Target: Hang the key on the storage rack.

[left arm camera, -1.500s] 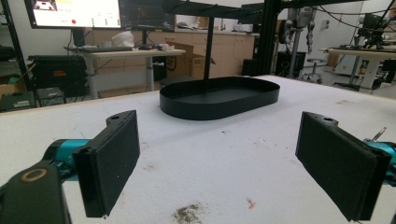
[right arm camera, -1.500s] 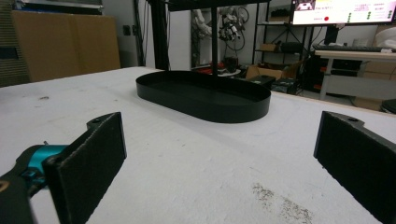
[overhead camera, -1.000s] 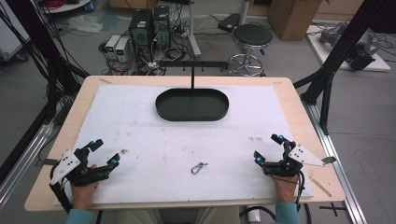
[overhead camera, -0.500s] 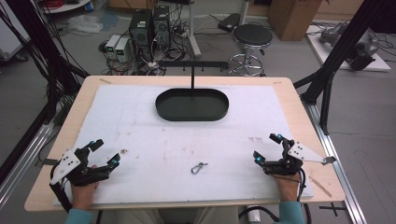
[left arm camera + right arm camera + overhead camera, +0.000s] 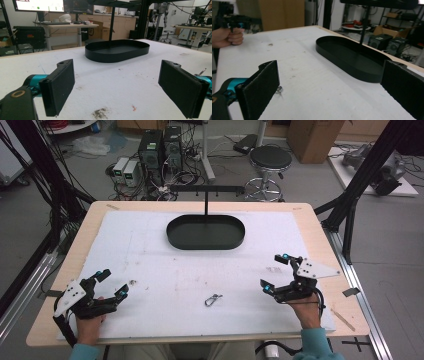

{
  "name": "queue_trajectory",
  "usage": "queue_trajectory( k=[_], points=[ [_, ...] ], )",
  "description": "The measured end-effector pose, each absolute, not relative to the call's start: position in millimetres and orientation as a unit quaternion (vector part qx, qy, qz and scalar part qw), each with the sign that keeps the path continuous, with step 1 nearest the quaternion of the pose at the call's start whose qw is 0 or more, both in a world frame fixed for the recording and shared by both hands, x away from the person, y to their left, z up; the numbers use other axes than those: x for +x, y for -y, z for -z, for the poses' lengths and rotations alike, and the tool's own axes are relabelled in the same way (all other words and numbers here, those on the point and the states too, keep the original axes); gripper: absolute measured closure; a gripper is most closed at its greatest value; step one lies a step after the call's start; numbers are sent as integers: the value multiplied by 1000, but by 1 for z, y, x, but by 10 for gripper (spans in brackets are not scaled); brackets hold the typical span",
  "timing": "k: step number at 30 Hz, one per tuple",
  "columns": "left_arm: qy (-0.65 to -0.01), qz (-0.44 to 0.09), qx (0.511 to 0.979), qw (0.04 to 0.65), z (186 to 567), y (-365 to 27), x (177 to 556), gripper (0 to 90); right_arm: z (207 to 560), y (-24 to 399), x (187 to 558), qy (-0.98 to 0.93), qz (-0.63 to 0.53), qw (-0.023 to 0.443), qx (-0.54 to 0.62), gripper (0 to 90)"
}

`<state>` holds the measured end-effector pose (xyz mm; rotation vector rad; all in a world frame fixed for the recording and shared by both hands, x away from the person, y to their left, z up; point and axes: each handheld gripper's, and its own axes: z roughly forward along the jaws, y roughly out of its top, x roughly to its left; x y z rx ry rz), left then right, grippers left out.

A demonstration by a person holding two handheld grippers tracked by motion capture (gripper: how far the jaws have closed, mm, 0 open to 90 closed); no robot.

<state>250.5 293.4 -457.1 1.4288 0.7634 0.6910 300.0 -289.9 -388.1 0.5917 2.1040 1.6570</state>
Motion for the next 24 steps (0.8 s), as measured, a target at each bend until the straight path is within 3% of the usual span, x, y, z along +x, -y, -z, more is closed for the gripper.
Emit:
queue_trajectory(
  k=[9,24],
  points=[
    [-336,-301,625,637,457,-293,251,141,375,252,312,-813,-542,152,146,16],
    [-339,-298,623,639,457,-294,251,141,390,196,330,-891,-441,73,76,21]
  ],
)
